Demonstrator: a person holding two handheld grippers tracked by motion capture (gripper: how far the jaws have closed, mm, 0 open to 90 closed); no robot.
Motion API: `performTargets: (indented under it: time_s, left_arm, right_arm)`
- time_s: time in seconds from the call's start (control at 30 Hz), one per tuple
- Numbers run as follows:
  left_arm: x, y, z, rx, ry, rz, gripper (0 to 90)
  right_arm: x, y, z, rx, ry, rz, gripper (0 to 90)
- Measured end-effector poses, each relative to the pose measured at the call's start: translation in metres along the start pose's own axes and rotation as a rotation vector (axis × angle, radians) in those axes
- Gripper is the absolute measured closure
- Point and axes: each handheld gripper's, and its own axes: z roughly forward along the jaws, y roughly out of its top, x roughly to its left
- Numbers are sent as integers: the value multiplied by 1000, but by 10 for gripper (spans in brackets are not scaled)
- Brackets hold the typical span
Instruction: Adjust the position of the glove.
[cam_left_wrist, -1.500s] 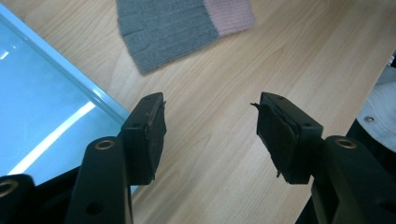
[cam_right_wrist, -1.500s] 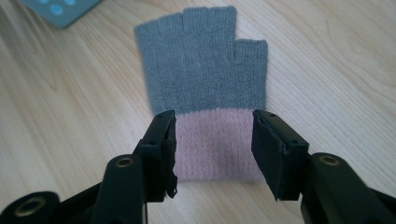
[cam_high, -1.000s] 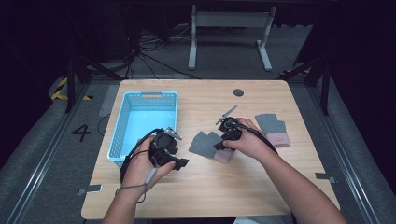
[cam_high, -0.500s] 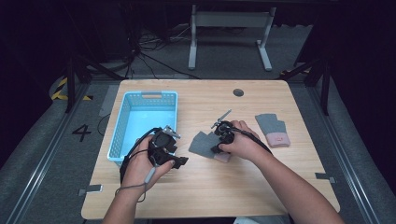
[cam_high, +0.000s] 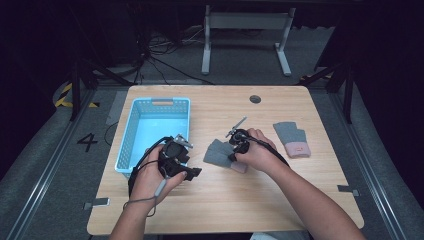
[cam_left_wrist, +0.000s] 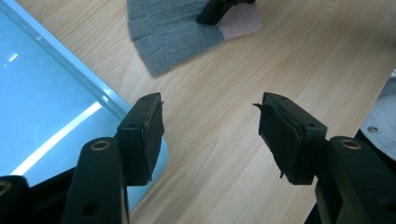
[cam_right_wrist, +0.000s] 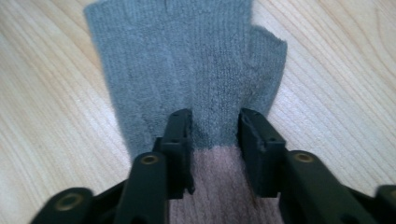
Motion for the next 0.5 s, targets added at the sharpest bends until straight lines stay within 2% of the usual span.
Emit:
performTargets:
  time_s: [0.07, 0.3, 0.43, 0.5]
  left_arm:
    - [0, 0, 0, 1, 1, 0, 408]
    - [1, 0, 0, 2, -1, -2, 408]
    - [1, 1, 1, -4, -4, -3, 409]
    - [1, 3, 2, 0, -8, 4, 409]
  right_arm:
    - [1, 0, 0, -2, 3, -5, 710]
    - [-1, -6, -5, -60, 35, 15, 744]
    - [3, -10, -21, -103, 50, 11, 745]
    - [5, -14, -38, -135, 55, -7, 741]
